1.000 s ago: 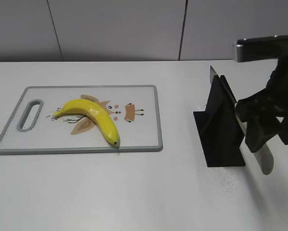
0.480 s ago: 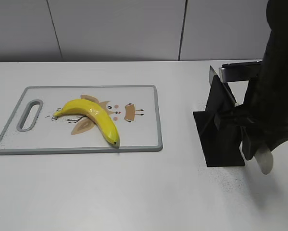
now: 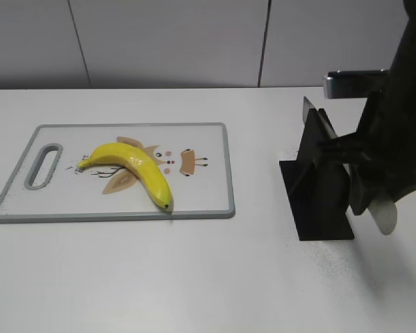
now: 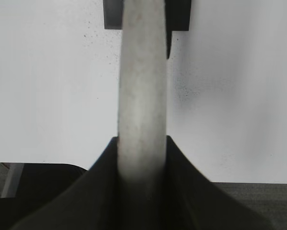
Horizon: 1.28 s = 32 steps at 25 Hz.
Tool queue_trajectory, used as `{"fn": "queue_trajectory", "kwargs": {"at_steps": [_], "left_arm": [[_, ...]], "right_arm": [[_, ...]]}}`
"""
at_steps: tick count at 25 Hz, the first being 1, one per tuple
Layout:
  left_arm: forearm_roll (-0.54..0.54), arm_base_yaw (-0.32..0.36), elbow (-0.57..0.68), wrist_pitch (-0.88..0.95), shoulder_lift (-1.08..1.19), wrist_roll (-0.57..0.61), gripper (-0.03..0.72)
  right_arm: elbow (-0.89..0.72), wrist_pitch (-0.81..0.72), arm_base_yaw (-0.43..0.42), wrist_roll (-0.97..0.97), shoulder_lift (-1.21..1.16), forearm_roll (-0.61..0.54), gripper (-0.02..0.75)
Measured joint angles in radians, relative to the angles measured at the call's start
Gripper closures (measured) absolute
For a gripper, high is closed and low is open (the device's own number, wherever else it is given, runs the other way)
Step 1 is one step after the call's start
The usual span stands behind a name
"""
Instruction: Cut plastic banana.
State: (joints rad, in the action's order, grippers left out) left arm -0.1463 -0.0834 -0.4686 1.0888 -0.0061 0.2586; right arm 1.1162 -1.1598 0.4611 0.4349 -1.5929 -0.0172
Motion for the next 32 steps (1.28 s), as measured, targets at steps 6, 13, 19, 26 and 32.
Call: {"fn": "queue_trajectory", "kwargs": {"at_steps": [6,13,19,26,32], "left_arm": [[0.0,0.0,0.0,0.0,0.0,0.0,0.18],[0.0,0.0,0.0,0.0,0.0,0.0,0.18],[0.0,0.0,0.0,0.0,0.0,0.0,0.18],[0.0,0.0,0.0,0.0,0.0,0.0,0.18],[0.0,0.0,0.0,0.0,0.0,0.0,0.18]], "right_arm": [[0.027,-0.015,0.0,0.011,0.073,0.002,0.572],[0.038,-0.028,0.0,0.012,0.14,0.023,0.572],[0.081,-0.038,0.0,0.022,0.171,0.07,0.573],[0.147,-0.049,0.0,0.024,0.172,0.117,0.573],[0.238,-0.062,0.0,0.016,0.172,0.173,0.573]]}}
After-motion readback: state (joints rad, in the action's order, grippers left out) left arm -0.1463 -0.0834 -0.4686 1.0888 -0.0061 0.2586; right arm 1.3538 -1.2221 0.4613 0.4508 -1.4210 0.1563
